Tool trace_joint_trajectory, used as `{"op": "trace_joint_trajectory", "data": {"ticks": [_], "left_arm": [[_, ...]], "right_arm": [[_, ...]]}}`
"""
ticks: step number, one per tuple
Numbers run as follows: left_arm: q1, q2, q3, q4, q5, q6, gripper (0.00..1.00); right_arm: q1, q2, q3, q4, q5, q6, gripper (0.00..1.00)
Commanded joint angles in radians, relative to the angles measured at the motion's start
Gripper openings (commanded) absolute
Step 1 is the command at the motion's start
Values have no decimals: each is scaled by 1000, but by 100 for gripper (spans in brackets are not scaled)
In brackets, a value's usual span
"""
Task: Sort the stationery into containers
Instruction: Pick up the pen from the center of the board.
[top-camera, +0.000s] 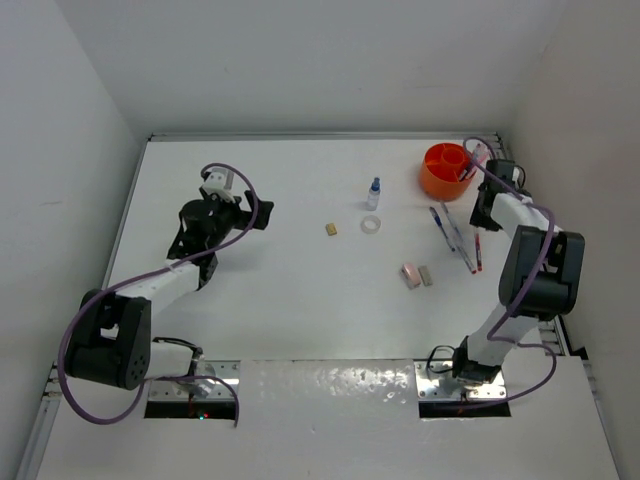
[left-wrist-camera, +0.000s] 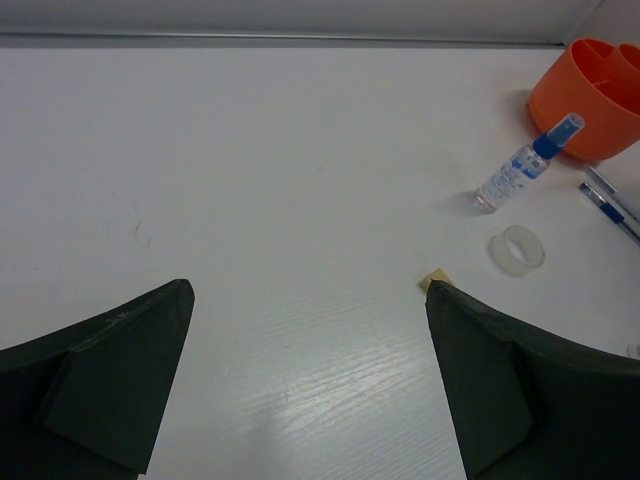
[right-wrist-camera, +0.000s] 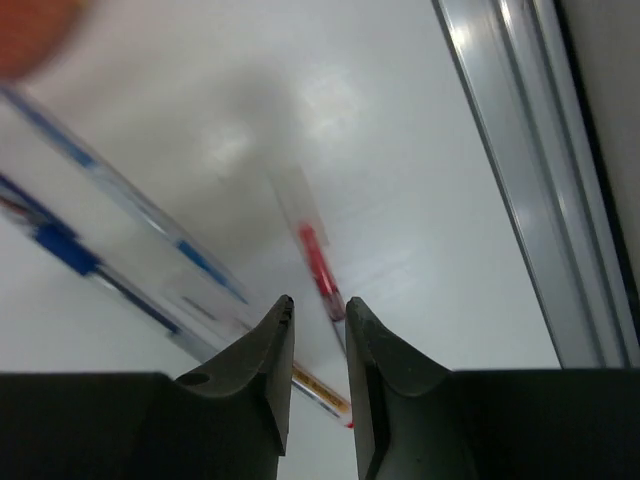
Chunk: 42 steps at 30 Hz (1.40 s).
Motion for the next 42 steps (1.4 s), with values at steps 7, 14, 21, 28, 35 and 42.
{"op": "trace_joint_trajectory", "data": {"ticks": [7,14,21,28,35,42], "left_arm": [[8,-52,-6,39,14,-11,100],[15,-55,6,32,14,-7,100],[13,-52,17,27,19,-5,100],[10,-59,17,24,14,-2,100],[5,-68,11,23,14,-5,100],[-2,-57,12,33,16,-7,100]], "right_arm": [[-56,153,99,-178,-52,51,32],[-100,196,70,-143,-43,62,32],[-143,203,38,-104,-112,33,27],[-177,163,-35,-54,-144,12,8],[-151,80,-38,-83,15,13,0],[85,-148,-127,112,385,-74,0]]}}
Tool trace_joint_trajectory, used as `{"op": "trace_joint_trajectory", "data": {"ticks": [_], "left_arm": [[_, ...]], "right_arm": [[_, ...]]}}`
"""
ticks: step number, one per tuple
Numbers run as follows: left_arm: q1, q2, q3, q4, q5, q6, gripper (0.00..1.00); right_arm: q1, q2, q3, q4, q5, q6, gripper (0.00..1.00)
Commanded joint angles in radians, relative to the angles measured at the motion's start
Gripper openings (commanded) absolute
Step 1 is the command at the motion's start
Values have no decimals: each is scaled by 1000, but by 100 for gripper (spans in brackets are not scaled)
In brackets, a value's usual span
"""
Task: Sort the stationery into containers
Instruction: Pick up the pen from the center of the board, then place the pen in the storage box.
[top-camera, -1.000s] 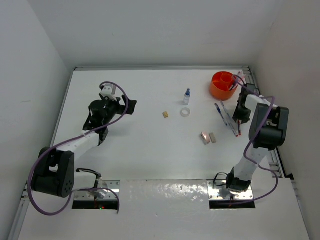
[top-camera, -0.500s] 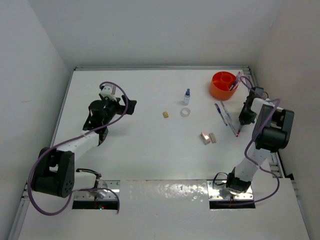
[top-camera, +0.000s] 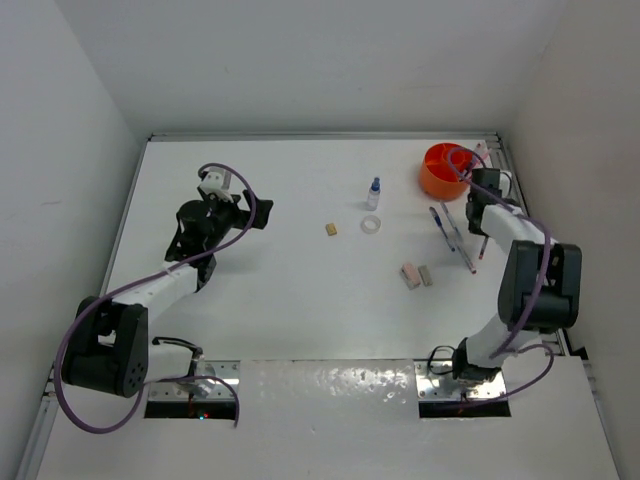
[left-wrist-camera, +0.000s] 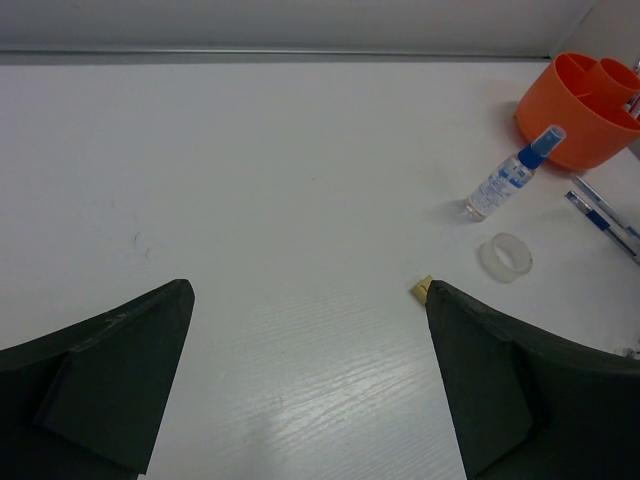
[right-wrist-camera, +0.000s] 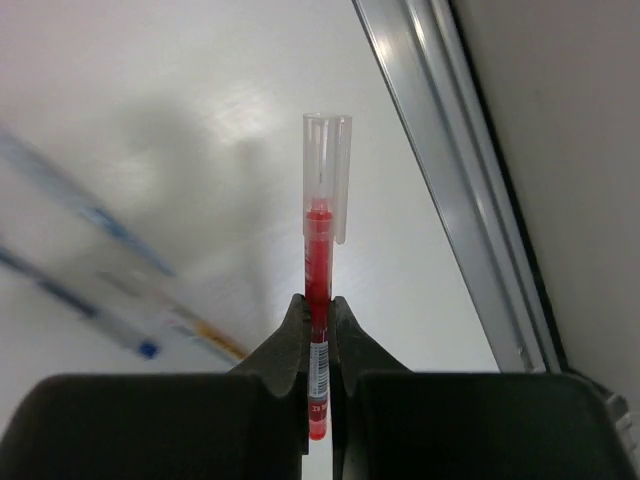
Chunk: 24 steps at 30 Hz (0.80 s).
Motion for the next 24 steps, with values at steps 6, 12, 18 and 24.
{"op": "trace_joint_trajectory", "data": {"ticks": [6,12,18,24], "left_arm": [[-8,-14,14,41,13,0,100],[-11,-12,6,18,-1,12,100],[-7,0,16,-28,13,64,100],[-33,34,-15,-64,246,421,97]], "right_arm": [[112,-249,-113,561,-70,16,0],[149,-125,-91,976,-185,-83,0],[144,75,-20,1244,-144,-119,0],[132,178,77,1286,-162,-119,0]]}}
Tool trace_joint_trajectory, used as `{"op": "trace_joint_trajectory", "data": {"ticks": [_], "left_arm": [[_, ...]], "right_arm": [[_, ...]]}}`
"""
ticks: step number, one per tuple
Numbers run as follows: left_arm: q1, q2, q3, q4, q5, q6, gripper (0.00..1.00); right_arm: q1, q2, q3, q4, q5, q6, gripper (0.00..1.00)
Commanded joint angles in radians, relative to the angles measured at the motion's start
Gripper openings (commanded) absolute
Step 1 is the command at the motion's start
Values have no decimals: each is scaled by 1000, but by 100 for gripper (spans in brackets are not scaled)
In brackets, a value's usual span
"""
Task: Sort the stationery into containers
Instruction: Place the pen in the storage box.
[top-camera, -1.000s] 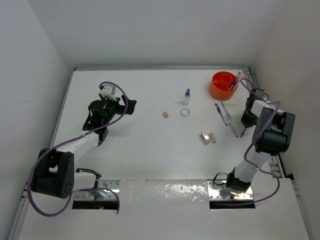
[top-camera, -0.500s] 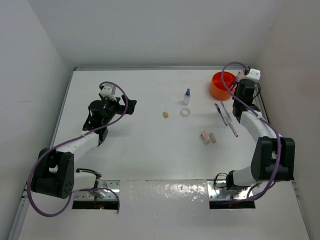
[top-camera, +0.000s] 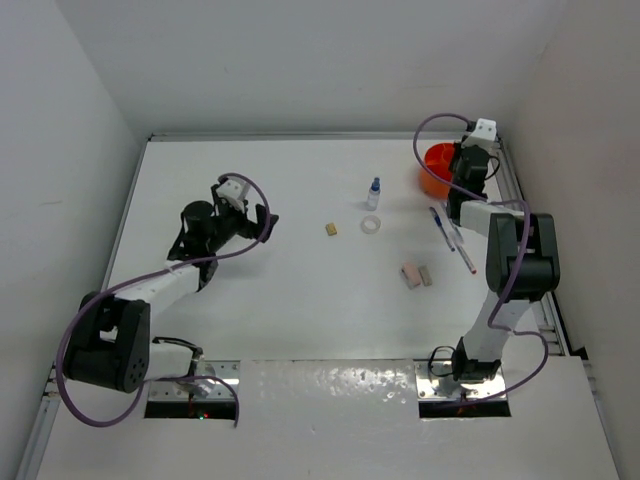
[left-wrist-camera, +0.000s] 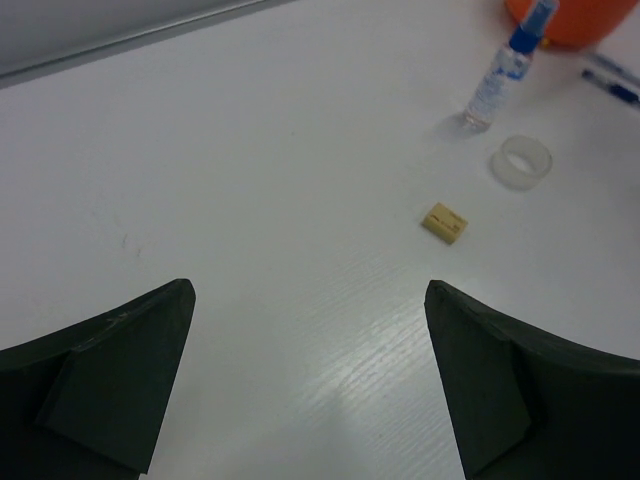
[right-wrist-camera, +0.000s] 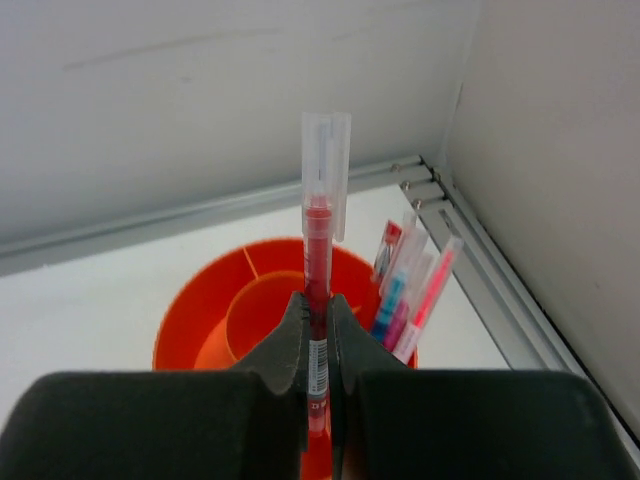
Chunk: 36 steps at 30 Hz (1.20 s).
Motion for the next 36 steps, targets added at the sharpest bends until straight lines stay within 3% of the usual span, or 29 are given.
{"op": "trace_joint_trajectory", "data": {"ticks": [1,36], "left_arm": [[-22,28,-13,-22,163,240,97],[-52,70,7,-18,119,220,97]], "right_arm": [[-18,23,92,155,-9,-12,0],[-95,111,40,65,-47,192,0]]}}
